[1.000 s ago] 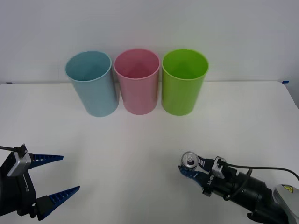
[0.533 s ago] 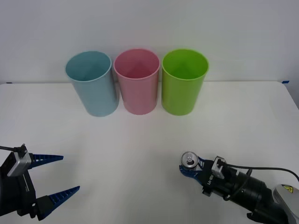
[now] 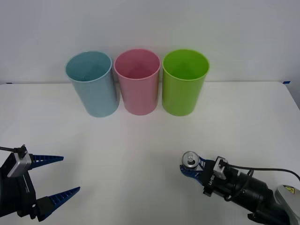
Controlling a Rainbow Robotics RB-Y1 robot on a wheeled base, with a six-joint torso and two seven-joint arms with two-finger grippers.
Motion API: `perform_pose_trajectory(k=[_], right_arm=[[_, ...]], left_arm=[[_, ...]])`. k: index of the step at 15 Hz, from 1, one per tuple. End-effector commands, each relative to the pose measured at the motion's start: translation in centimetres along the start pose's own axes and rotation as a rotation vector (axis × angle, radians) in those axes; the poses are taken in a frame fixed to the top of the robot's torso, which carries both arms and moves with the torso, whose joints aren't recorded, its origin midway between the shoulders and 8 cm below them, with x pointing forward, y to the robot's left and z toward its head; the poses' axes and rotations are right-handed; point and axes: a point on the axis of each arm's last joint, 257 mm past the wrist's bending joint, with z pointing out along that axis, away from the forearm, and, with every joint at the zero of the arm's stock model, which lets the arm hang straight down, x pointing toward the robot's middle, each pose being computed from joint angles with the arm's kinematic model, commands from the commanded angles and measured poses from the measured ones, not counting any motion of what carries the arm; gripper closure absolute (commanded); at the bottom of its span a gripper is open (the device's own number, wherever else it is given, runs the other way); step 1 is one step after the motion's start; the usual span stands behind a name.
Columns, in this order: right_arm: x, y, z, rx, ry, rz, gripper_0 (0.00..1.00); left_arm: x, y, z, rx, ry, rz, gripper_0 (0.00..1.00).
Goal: Put cans in the blue bin and PET bottles in the pink bin and trash in the green bin.
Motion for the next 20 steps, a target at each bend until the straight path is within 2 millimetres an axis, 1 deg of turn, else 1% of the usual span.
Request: perform_pose_trajectory(k=[1,3,5,8,12,14,16,18,20], right_arm=[[-1.3,-0.4,0.1,0.008,-0.048,0.011,1.00],[-2.5,-0.7,0.2,0.012,-0.087,0.018,1.00],[-4.3,-1.1,0.6,0.009,-0.132,0.013,1.00],[-7.7,-1.7,1.1,0.004,-0.200,-0.011,1.00],[-13.3,-2.4,1.8,-0.020,-0.295,0.008,1.00],[-15.4,-2.6,1.9,-0.029,-0.322,0.012,1.00],[-17.6,-2.4,2.4,-0.052,-0.350,0.020,1.00],[-19.6,-2.4,3.1,-0.073,-0.357,0.008,1.00],[-22.0,-3.0,3.9,-0.066,-0.346,-0.011,1.00]], left_arm=[[0.0,0.0,0.0,0.000,0.000,0.000,0.00],[0.0,0.0,0.0,0.000,0.000,0.000,0.00],[0.0,0.0,0.0,0.000,0.000,0.000,0.00],[0.0,0.0,0.0,0.000,0.000,0.000,0.00],[0.0,0.0,0.0,0.000,0.000,0.000,0.00],[0.0,0.0,0.0,0.000,0.000,0.000,0.00],[0.0,0.0,0.0,0.000,0.000,0.000,0.00],[0.0,0.0,0.0,0.000,0.000,0.000,0.00],[0.0,0.0,0.0,0.000,0.000,0.000,0.00]])
